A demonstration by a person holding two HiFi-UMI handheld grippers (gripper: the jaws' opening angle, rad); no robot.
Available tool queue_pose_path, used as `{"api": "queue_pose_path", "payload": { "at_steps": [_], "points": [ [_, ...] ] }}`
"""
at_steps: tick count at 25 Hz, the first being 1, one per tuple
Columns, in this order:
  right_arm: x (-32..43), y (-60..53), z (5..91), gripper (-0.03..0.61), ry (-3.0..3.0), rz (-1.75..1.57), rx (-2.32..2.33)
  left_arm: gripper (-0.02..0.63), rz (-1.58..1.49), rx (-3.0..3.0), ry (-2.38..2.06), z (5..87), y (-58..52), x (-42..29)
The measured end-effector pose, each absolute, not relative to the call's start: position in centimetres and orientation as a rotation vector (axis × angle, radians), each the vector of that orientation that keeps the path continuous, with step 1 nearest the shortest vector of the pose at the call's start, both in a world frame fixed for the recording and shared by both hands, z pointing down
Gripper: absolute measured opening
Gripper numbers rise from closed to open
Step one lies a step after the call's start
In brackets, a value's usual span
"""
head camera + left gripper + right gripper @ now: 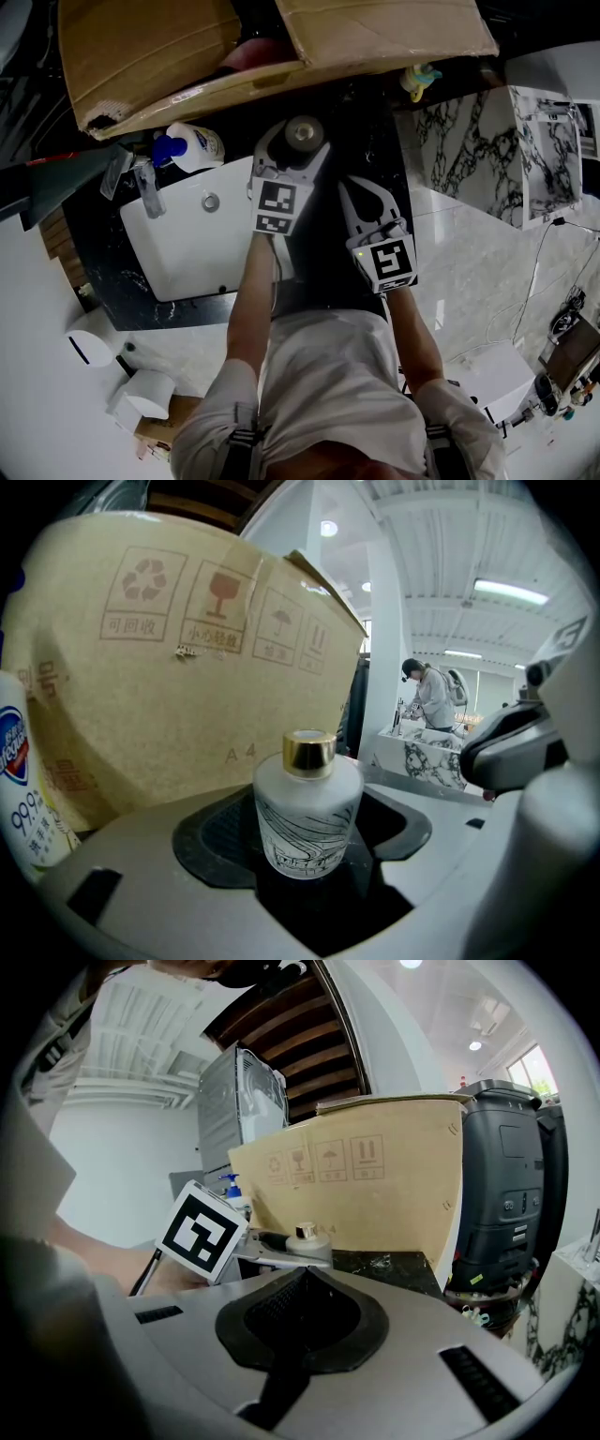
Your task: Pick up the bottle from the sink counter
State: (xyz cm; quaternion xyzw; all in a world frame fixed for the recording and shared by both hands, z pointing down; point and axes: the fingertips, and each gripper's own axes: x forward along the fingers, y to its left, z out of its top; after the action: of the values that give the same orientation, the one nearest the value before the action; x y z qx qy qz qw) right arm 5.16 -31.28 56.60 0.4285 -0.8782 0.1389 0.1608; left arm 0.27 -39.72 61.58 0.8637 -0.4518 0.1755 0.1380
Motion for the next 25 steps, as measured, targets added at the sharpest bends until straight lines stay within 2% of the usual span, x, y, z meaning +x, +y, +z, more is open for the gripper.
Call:
{"api": "queue_pose_path", "payload": {
  "at_steps": [25],
  "points": [
    [5.3, -28.3, 49.6, -0.003, -2.626, 0.28, 1.231, 0.316, 0.443, 2.554, -1.412, 51.7, -33.5, -0.5]
  ]
}}
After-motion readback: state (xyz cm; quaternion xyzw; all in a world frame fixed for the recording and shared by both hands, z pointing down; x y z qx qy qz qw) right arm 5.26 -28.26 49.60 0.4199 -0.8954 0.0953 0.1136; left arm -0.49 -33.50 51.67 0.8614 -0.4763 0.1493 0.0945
